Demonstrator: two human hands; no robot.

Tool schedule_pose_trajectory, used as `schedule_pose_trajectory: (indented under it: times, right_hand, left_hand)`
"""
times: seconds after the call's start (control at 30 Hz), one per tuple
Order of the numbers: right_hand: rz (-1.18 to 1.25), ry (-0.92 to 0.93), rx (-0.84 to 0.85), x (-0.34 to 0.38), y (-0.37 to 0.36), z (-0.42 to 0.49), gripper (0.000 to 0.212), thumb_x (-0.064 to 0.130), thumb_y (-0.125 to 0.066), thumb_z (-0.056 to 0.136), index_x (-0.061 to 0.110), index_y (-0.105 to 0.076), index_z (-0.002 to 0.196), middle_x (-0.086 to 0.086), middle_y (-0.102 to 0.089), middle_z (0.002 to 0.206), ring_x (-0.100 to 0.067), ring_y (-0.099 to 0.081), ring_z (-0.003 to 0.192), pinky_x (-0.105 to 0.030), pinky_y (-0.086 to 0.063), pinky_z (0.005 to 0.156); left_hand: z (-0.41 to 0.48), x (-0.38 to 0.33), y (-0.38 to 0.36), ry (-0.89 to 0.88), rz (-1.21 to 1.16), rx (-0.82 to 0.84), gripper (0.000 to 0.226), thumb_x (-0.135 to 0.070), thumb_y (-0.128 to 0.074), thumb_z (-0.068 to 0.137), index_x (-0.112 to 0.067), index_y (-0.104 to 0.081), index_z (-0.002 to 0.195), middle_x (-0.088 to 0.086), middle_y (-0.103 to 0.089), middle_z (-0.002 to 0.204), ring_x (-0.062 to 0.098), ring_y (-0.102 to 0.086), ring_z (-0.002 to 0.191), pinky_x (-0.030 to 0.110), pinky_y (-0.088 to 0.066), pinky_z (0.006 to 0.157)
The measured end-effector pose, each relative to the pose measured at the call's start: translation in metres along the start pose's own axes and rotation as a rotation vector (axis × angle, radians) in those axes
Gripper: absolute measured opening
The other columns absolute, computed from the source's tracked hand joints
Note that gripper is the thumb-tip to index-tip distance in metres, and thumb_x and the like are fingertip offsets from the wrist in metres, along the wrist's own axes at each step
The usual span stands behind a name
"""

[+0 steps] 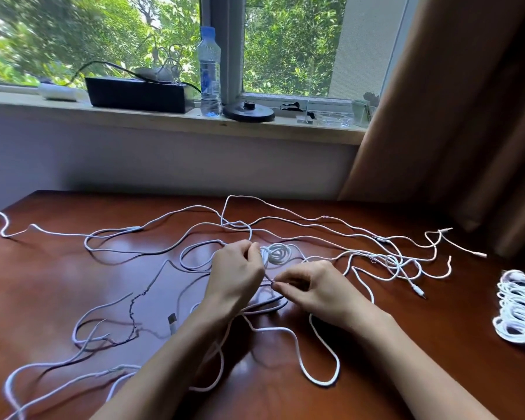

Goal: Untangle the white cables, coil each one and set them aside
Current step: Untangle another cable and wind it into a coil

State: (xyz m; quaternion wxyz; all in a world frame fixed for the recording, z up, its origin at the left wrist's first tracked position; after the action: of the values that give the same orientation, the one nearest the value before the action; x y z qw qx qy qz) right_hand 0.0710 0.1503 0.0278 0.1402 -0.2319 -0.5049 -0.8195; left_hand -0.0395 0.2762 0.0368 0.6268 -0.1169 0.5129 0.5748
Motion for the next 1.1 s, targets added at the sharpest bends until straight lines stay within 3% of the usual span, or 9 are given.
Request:
schedule_pose_trajectory:
  times: [0.1,0.2,0.27,0.37,0.47,0.67,0.83,1.0,1.1]
  right_hand:
    - [-0.110,0.094,-0.078,0.007,0.005,0.000,0.024,0.047,-0.062,0.090,0.028,-0.075,0.091,0.011,-0.072,0.081,-0.004,-0.064,0.072,-0.034,-0.053,0.070]
    - [-0.144,0.134,-0.102,0.007,0.010,0.000,0.023,0.046,-0.060,0.094,0.027,-0.073,0.092,0.012,-0.070,0.085,-0.008,-0.064,0.075,-0.035,-0.053,0.070]
    - [-0.163,0.145,-0.095,0.007,0.012,-0.001,0.022,0.045,-0.059,0.095,0.028,-0.073,0.093,0.013,-0.071,0.088,-0.009,-0.065,0.078,-0.035,-0.053,0.071]
    - [-0.221,0.212,-0.083,0.013,0.008,-0.002,0.019,0.041,-0.060,0.095,0.027,-0.073,0.092,0.012,-0.070,0.086,-0.012,-0.065,0.078,-0.034,-0.053,0.071]
    - [-0.214,0.231,-0.128,0.017,0.008,-0.001,0.020,0.041,-0.061,0.096,0.026,-0.072,0.090,0.010,-0.069,0.084,-0.015,-0.065,0.077,-0.036,-0.054,0.069]
    - [-0.306,0.350,-0.210,0.026,0.012,-0.002,0.014,0.032,-0.068,0.095,0.020,-0.072,0.089,0.006,-0.065,0.081,-0.018,-0.063,0.074,-0.035,-0.053,0.065]
    - [-0.347,0.436,-0.327,0.031,0.019,-0.004,0.014,0.026,-0.070,0.096,0.014,-0.071,0.090,0.002,-0.061,0.083,-0.020,-0.058,0.077,-0.035,-0.052,0.066]
    - [-0.220,0.317,-0.451,0.022,0.032,-0.004,0.016,0.026,-0.065,0.096,0.013,-0.072,0.090,0.001,-0.070,0.111,-0.021,-0.064,0.101,-0.033,-0.052,0.089]
    - [-0.062,0.145,-0.363,0.008,0.026,-0.002,0.020,0.035,-0.055,0.095,0.021,-0.068,0.093,0.008,-0.073,0.100,-0.014,-0.069,0.093,-0.040,-0.055,0.081]
  left_hand:
    - [0.003,0.010,-0.005,0.120,-0.111,0.081,0.041,-0.025,-0.049,0.095,-0.008,-0.042,0.058,-0.004,-0.040,0.051,0.017,-0.034,0.049,0.034,-0.030,0.052]
    - [0.001,0.018,-0.014,0.332,-0.394,0.188,0.036,-0.023,-0.046,0.099,-0.004,-0.057,0.070,-0.001,-0.043,0.052,0.012,-0.029,0.041,0.020,-0.026,0.043]
    - [-0.002,0.018,-0.016,0.368,-0.448,0.221,0.036,-0.024,-0.047,0.098,-0.003,-0.059,0.072,-0.002,-0.042,0.052,0.010,-0.027,0.041,0.018,-0.023,0.041]
    - [0.000,0.015,-0.009,0.167,-0.193,0.135,0.041,-0.030,-0.050,0.092,-0.002,-0.048,0.062,-0.002,-0.040,0.054,0.010,-0.030,0.047,0.030,-0.027,0.049]
    - [0.003,0.013,-0.002,0.003,0.014,0.038,0.041,-0.017,-0.052,0.096,-0.007,-0.043,0.058,0.000,-0.043,0.050,0.014,-0.036,0.052,0.026,-0.027,0.051]
    - [0.002,0.011,-0.004,-0.180,0.075,0.056,0.047,-0.017,-0.055,0.099,-0.021,-0.034,0.056,-0.005,-0.037,0.047,0.016,-0.034,0.051,0.034,-0.022,0.056]
    - [-0.002,0.006,-0.010,-0.288,0.068,0.162,0.039,-0.033,-0.045,0.096,-0.025,-0.037,0.059,-0.003,-0.039,0.049,0.016,-0.038,0.052,0.035,-0.029,0.056]
    - [-0.006,0.000,-0.020,-0.334,0.005,0.299,0.035,-0.042,-0.040,0.101,-0.033,-0.043,0.067,-0.004,-0.045,0.058,0.016,-0.044,0.059,0.042,-0.038,0.061]
    - [-0.010,0.003,-0.024,-0.327,-0.015,0.378,0.034,-0.054,-0.033,0.100,-0.039,-0.050,0.074,-0.008,-0.049,0.062,0.010,-0.045,0.060,0.039,-0.040,0.064]
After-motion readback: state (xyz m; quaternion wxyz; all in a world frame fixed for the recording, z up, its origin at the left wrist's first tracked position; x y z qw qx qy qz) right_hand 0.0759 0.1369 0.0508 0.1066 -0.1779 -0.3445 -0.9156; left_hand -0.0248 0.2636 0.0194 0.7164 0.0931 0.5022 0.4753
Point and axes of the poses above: each hand's wrist, its own z-axis towards the middle knuckle, its own y-axis out of the back of the hand, x = y × z, the point moved 6 cm from there along z, towards the middle knuckle
